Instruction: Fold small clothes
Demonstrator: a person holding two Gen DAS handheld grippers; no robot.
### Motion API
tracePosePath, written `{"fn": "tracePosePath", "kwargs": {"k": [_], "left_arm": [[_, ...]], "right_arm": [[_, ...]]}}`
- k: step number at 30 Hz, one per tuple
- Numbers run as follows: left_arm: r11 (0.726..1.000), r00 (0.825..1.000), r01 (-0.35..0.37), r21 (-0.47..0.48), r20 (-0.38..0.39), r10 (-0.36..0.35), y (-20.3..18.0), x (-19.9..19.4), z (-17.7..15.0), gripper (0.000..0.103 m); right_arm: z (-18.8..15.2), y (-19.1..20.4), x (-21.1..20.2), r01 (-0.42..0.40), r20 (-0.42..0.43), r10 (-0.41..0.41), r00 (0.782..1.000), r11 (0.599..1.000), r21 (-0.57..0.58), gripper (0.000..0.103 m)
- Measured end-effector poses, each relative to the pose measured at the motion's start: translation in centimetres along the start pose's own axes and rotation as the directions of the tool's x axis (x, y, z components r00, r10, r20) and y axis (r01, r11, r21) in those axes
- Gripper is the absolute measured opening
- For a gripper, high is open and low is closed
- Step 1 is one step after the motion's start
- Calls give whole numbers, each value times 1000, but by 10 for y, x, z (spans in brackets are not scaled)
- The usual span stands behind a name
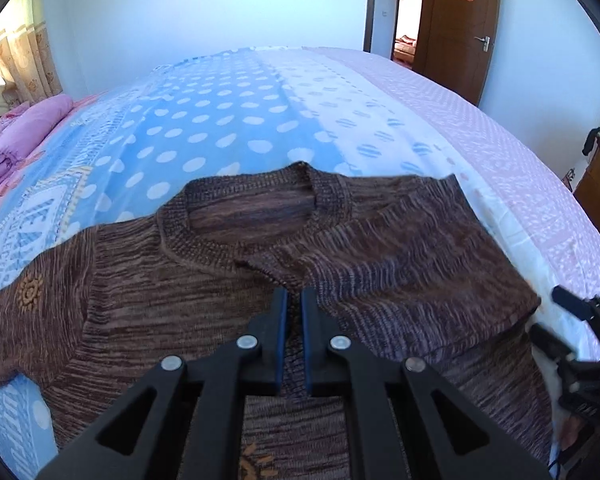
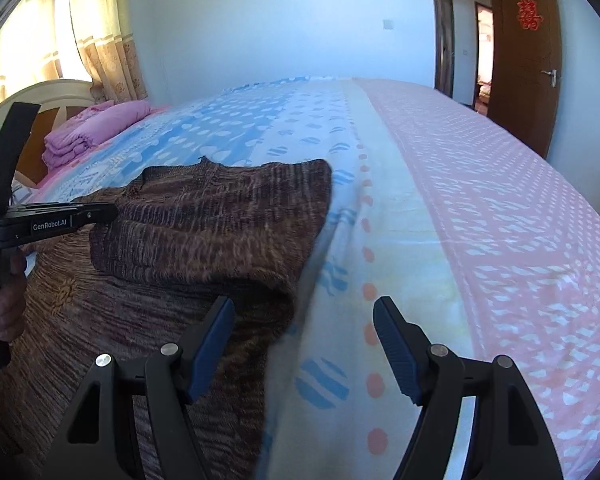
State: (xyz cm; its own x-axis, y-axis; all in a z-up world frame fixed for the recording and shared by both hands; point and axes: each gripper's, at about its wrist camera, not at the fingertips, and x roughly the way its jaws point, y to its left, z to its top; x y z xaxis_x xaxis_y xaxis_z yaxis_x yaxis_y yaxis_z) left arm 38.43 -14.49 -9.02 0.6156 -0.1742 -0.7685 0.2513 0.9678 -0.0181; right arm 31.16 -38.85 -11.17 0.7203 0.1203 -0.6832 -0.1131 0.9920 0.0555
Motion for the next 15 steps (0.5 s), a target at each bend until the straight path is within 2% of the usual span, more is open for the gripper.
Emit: {"fn": "tracePosePath", "kwargs": {"k": [2, 3, 4, 6, 7, 8, 12, 13, 14, 15], "left_arm": [[1000, 1000, -26, -6, -8, 26, 1, 4, 5, 15], [999, 999, -46, -9, -26, 46, 2, 7, 6, 15], [999, 998, -49, -11, -37, 49, 3, 8, 6, 16], [998, 997, -59, -17, -57, 58, 6, 6, 0, 36], [998, 997, -62, -19, -52, 61, 9, 1, -6, 56], [998, 998, -58, -19, -40, 58, 10, -4, -11, 67], [1000, 999, 4, -3, -45, -4, 3, -12, -34, 65], [1000, 998, 23, 12, -54, -22, -2, -10, -37, 56], [999, 997, 30, 31, -68, -28, -7, -4, -39, 41], [999, 996, 33, 38, -82, -29, -9, 2, -39, 30]], "right_arm": [[4, 9, 14, 72, -46, -75, 996, 996, -57, 73], [4, 11, 20, 112, -57, -116, 992, 991, -71, 73], [3, 10, 23, 100, -76, -105, 992, 993, -66, 73], [0, 7, 23, 73, -87, -78, 993, 996, -52, 73], [-2, 5, 19, 72, -79, -75, 994, 996, -45, 73], [-3, 3, 17, 69, -75, -71, 995, 997, -39, 73], [-7, 2, 16, 68, -75, -70, 995, 997, -28, 73], [-7, 3, 16, 74, -74, -76, 994, 997, -30, 73], [-7, 4, 15, 81, -71, -83, 994, 996, -31, 73], [-7, 6, 15, 89, -66, -92, 994, 995, -36, 73]]}}
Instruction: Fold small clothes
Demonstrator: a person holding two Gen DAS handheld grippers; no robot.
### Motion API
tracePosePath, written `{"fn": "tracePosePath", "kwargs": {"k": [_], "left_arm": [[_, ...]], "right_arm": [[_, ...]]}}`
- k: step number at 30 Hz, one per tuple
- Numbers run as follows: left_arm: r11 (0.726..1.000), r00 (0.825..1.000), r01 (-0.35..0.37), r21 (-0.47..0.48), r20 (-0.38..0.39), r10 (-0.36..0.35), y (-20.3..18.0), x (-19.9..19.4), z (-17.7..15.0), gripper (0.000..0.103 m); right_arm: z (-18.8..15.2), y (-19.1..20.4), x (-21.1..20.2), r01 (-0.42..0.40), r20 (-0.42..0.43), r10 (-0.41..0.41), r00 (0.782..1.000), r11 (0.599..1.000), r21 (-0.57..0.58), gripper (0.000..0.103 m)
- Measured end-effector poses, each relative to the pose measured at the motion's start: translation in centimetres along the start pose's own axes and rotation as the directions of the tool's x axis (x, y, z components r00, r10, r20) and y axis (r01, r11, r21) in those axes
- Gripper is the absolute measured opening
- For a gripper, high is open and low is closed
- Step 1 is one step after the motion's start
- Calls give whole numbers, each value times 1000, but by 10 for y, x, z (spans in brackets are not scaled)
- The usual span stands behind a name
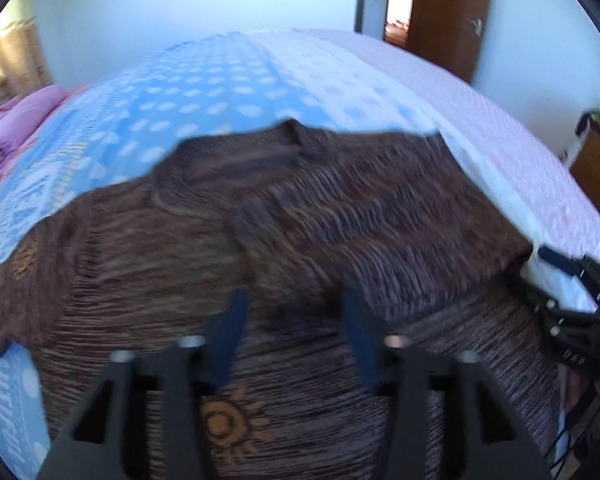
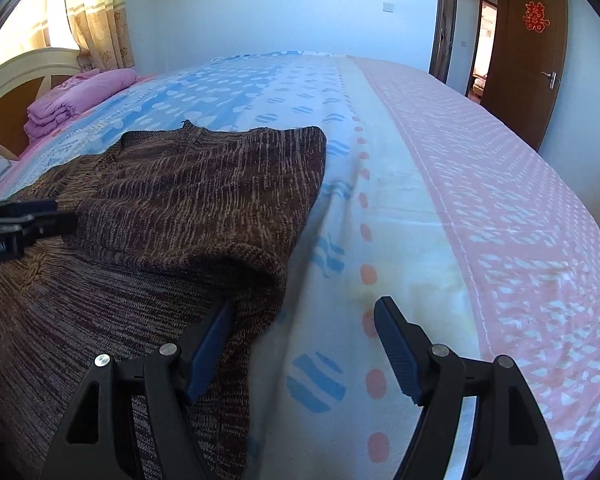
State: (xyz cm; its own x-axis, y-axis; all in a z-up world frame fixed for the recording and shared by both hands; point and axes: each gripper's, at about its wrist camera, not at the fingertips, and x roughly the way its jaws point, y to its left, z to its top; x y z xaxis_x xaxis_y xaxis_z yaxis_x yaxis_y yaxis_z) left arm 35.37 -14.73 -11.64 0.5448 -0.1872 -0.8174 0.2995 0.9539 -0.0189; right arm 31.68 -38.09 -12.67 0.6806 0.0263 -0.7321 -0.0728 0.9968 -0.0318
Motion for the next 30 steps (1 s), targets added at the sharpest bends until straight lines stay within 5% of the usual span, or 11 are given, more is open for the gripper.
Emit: {"fn": "tracePosePath", "kwargs": {"k": [3, 12, 15, 19, 24, 25, 26, 30], "left_arm": [[999, 1000, 23, -43, -5, -23, 5, 7, 3, 4], [999, 999, 37, -32, -13, -37, 29, -17, -6, 3], [995, 999, 34, -94, 17, -32, 38, -14, -2, 9], [977, 995, 104, -188, 12, -104, 43, -6, 3, 45], [980, 995, 104, -167, 7, -104, 31, 4, 4, 48], [979, 993, 116, -168, 4, -117, 29, 6, 4, 41], [982, 993, 118, -147, -6, -120, 26, 8, 4, 10], [981, 991, 135, -137, -8, -137, 29, 0, 4, 7]], "right_arm": [[-1, 1, -6, 11, 25, -11, 1000, 1000, 0, 73], [-3, -2, -10, 6, 39, -6, 999, 1000, 18, 73], [-4, 1, -9, 18, 34, -18, 999, 1000, 7, 73], [-4, 1, -10, 28, 41, -29, 999, 1000, 9, 74], [-5, 4, -9, 32, 36, -32, 999, 999, 1, 74], [-5, 4, -9, 33, 37, -33, 999, 999, 0, 74], [-5, 4, -9, 33, 38, -33, 999, 999, 0, 74], [-6, 3, -10, 27, 37, -27, 999, 1000, 4, 74]]}}
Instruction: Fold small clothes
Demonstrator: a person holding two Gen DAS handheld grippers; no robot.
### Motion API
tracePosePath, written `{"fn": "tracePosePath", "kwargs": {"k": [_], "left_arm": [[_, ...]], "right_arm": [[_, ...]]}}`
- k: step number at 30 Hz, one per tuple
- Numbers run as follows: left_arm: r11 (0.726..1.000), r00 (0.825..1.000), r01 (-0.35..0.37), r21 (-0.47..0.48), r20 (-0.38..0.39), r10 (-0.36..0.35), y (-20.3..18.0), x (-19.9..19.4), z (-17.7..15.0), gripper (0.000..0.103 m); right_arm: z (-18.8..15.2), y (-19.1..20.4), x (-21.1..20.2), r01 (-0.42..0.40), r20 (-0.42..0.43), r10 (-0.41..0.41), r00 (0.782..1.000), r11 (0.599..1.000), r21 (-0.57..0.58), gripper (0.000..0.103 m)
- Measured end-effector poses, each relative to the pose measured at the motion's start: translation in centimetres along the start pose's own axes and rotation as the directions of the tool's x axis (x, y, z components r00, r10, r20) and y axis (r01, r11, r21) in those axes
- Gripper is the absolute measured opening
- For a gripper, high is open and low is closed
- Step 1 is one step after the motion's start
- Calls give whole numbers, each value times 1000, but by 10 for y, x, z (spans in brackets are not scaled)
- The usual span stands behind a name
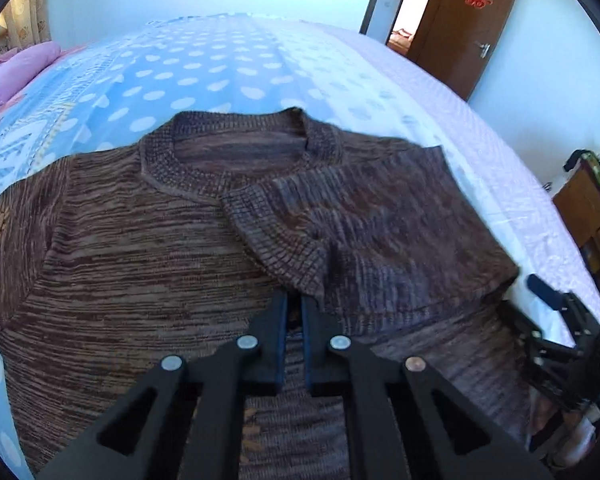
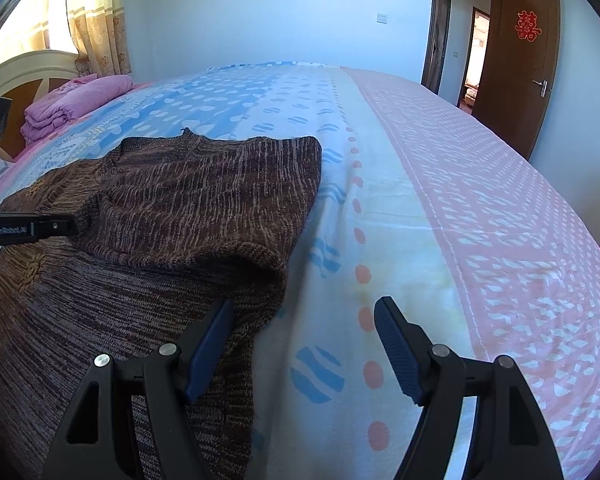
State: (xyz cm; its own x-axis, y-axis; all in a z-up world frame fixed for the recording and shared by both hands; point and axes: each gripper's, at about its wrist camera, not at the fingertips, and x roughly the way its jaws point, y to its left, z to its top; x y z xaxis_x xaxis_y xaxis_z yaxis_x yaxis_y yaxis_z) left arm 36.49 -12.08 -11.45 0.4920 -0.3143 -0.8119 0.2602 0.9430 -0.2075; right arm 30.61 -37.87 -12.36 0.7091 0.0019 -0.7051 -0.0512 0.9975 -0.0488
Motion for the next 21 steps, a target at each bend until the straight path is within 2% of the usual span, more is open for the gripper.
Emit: {"fn": "tracePosePath", "kwargs": {"k": [1, 3, 5, 7, 10, 12, 14, 16, 17, 19, 21], "left_arm": [[1000, 1000, 10, -8, 7, -9, 2, -5, 0, 8], [1000, 1000, 0, -28, 31, 1, 6, -12, -1, 25], [999, 999, 11, -48, 47, -9, 10, -17, -2, 69], [999, 997, 1, -53, 75, 3, 9, -19, -4, 72], [998, 997, 27, -63, 74, -23, 7, -17, -3, 71], [1000, 997, 12, -27, 71, -10, 0, -13, -1, 65], [1000, 999, -3, 12, 49, 3, -7, -3, -1, 43], [999, 1000, -28, 37, -4, 28, -11, 12, -1, 22], [999, 999, -39, 29, -5, 39, -9, 16, 0, 19], [1000, 1000, -20, 21, 1, 20, -7, 13, 2, 4], [1000, 1000, -13, 6, -20, 13, -3, 8, 3, 3]], "right_arm": [[0, 0, 0, 1, -2, -1, 1000, 1000, -1, 74], [0, 1, 0, 5, -4, -5, 1000, 1000, -6, 74], [0, 3, 0, 11, -3, -11, 1000, 1000, -14, 74], [0, 5, 0, 19, -1, -19, 1000, 1000, -21, 74], [-1, 6, -1, 26, 1, -25, 1000, 999, -29, 74], [-1, 7, 0, 29, 0, -29, 1000, 999, -31, 74], [-1, 7, 0, 29, -2, -29, 1000, 999, -33, 74], [-1, 7, 0, 29, -4, -29, 1000, 999, -32, 74], [-1, 7, 0, 29, -4, -29, 1000, 999, -32, 74], [-1, 6, 0, 29, -4, -29, 1000, 999, -32, 74], [-1, 6, 0, 27, -1, -27, 1000, 999, -30, 74]]}}
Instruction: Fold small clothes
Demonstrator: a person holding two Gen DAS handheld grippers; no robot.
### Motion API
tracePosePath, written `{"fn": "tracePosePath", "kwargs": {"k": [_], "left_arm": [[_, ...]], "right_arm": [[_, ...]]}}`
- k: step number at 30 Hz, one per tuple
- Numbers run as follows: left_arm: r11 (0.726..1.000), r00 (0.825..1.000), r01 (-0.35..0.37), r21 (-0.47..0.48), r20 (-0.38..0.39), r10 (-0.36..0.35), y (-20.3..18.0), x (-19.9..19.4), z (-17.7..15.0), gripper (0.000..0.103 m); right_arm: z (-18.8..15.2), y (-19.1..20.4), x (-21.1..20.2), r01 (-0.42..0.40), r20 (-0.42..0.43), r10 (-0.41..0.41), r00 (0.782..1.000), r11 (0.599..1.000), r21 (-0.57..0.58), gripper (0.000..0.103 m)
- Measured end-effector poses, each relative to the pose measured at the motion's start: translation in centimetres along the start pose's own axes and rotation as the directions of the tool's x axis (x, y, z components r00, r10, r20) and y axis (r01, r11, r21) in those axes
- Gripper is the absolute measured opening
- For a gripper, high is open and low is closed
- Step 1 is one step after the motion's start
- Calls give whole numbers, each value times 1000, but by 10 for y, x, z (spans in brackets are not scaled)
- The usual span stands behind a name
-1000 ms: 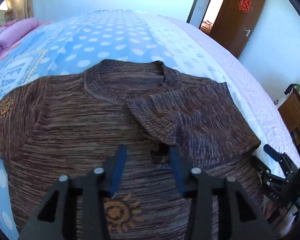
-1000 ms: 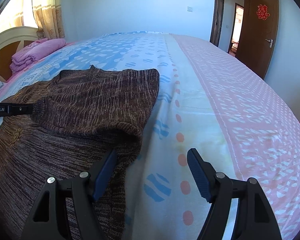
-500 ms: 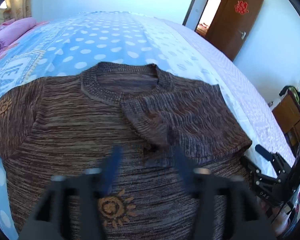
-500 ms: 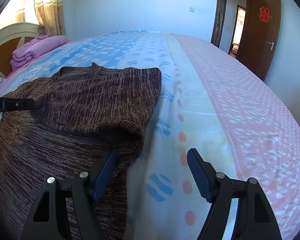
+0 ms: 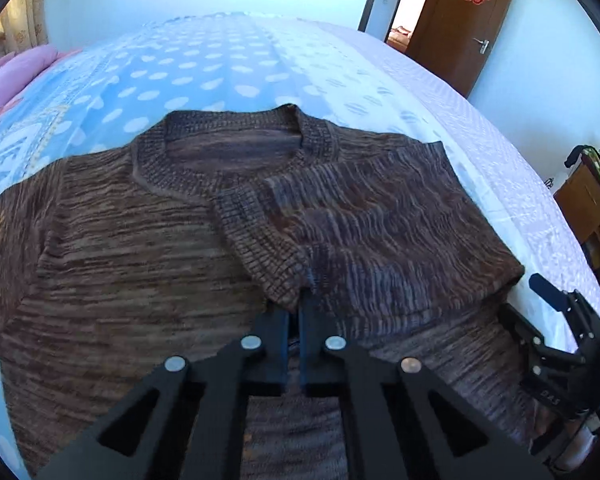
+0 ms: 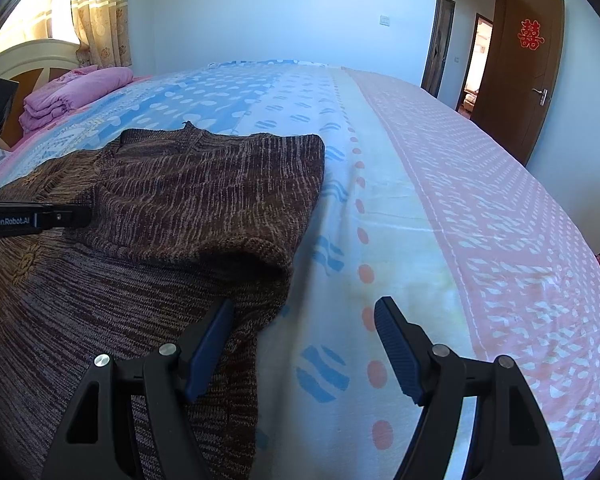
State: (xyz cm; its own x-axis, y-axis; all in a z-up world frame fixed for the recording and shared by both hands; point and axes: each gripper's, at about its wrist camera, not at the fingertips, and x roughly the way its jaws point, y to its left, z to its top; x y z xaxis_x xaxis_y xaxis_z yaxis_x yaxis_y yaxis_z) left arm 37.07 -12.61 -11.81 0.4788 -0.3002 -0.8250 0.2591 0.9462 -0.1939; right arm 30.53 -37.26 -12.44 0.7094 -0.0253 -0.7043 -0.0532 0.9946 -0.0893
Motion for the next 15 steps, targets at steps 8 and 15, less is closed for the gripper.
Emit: {"fn": "tracePosePath", "kwargs": {"k": [8, 15], "left_arm": [[997, 996, -72, 39, -40, 74, 21, -8, -8, 0], [995, 998, 19, -93, 62, -14, 39, -13, 15, 19]], "right_arm": [[0, 2, 0, 0, -1, 0, 1000, 1000, -9, 74], [0, -2, -5, 1, 19, -1, 1000, 1000, 18, 74]]}}
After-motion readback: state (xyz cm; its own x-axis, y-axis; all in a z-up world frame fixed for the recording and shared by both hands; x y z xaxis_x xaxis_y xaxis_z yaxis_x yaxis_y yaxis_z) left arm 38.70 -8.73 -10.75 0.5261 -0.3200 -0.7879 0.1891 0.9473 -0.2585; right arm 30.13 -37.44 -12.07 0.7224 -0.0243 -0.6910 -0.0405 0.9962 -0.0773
